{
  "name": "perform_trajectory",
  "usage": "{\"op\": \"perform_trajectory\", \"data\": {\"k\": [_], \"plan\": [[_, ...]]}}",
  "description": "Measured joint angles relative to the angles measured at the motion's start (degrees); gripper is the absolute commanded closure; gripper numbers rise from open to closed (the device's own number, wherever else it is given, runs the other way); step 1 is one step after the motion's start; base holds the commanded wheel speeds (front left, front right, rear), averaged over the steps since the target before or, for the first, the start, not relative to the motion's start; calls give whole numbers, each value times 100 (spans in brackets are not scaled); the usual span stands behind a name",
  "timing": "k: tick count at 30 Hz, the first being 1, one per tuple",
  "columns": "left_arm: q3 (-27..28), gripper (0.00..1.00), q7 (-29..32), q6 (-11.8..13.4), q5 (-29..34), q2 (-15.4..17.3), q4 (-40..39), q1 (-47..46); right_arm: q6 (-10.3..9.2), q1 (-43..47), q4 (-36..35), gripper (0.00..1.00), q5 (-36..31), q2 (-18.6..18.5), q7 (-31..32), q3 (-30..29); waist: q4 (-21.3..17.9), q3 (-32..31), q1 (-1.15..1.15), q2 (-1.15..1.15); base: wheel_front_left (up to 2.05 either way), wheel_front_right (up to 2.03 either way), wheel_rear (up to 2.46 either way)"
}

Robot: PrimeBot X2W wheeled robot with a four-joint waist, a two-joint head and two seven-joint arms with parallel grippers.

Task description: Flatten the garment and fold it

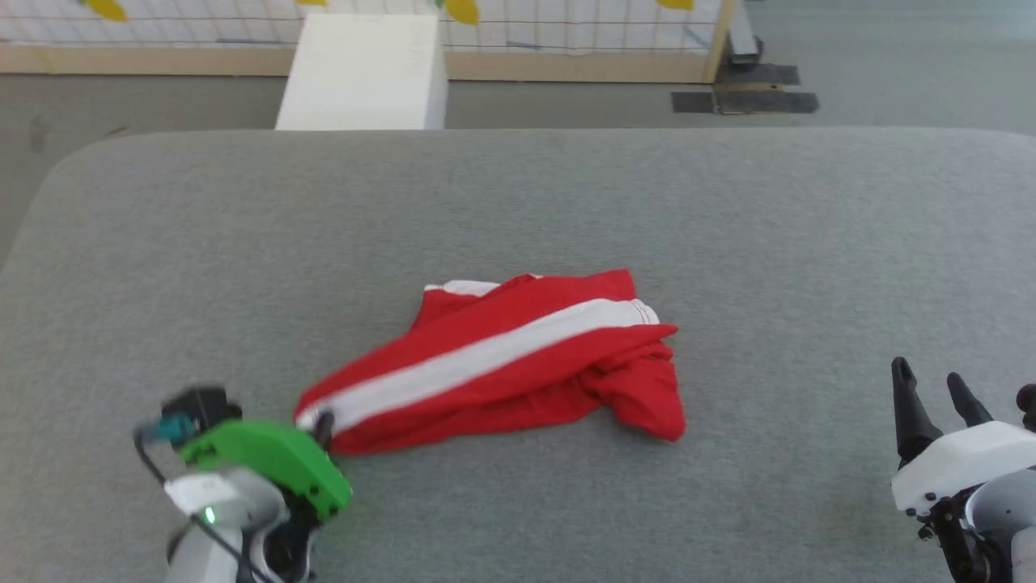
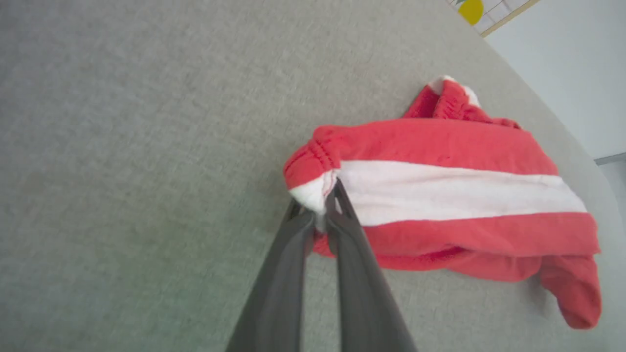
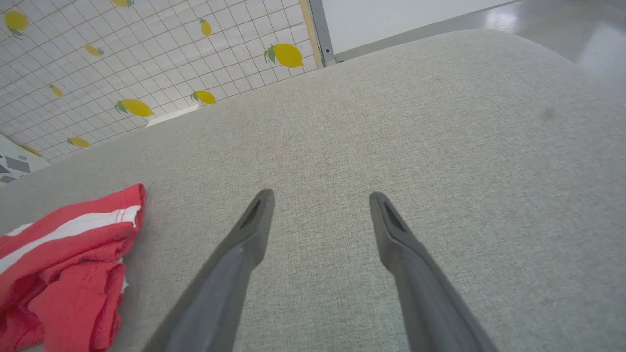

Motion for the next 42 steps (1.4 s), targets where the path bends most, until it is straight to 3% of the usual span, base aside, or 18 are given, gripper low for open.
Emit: {"op": "perform_trajectory", "data": {"k": [1,2,3,6,10,12,15,24,31,36,37,39,42], "plan": [[41,87,-8,2,-112,-46,89,105,0,3,-4,0,-2,1,4,0,54,-5,0,0,0,0,0],[36,53,-15,-9,-142,-79,167,162,0,4,-8,0,-7,0,19,-1,107,-10,0,0,0,0,0],[55,0,-62,-24,-152,-113,208,176,0,5,-12,0,-21,1,38,15,147,-14,0,0,0,0,0],[168,0,-458,-158,-265,-198,164,155,0,7,-41,0,-73,0,91,76,274,-30,0,0,0,0,0],[297,0,-1628,-374,86,-125,-320,145,0,-36,-137,0,-180,0,268,438,367,-91,0,0,0,0,0],[310,0,-2356,-390,586,38,-606,164,0,-171,-168,0,-213,1,456,703,394,-105,0,0,0,0,0],[257,0,-2940,-332,1078,152,-813,337,0,-520,-115,0,-320,-1,945,1140,431,-83,0,0,0,0,0],[-201,0,-3140,-233,1470,-140,-929,701,0,-2108,1001,0,-1158,5,2721,2154,636,234,0,0,0,0,0],[-413,0,-3131,-268,1472,-221,-812,547,0,-2713,1984,0,-1607,-14,2874,2348,943,545,0,0,0,0,0],[-450,0,-3131,-299,1468,-240,-724,433,0,-2844,2368,0,-1655,-10,2624,2416,1113,713,0,0,0,0,0],[-463,0,-3130,-304,1468,-238,-712,427,0,-2878,2403,18,-1656,-11,2573,2418,1129,733,0,0,0,0,0],[-500,0,-3121,-344,1468,-234,-677,402,0,-2954,2494,100,-1655,-11,2435,2436,1148,767,0,0,0,0,0],[-526,0,-3099,-349,1468,-226,-648,334,1,-2974,2577,100,-1593,21,2260,2413,1111,756,0,0,0,0,0]]}}
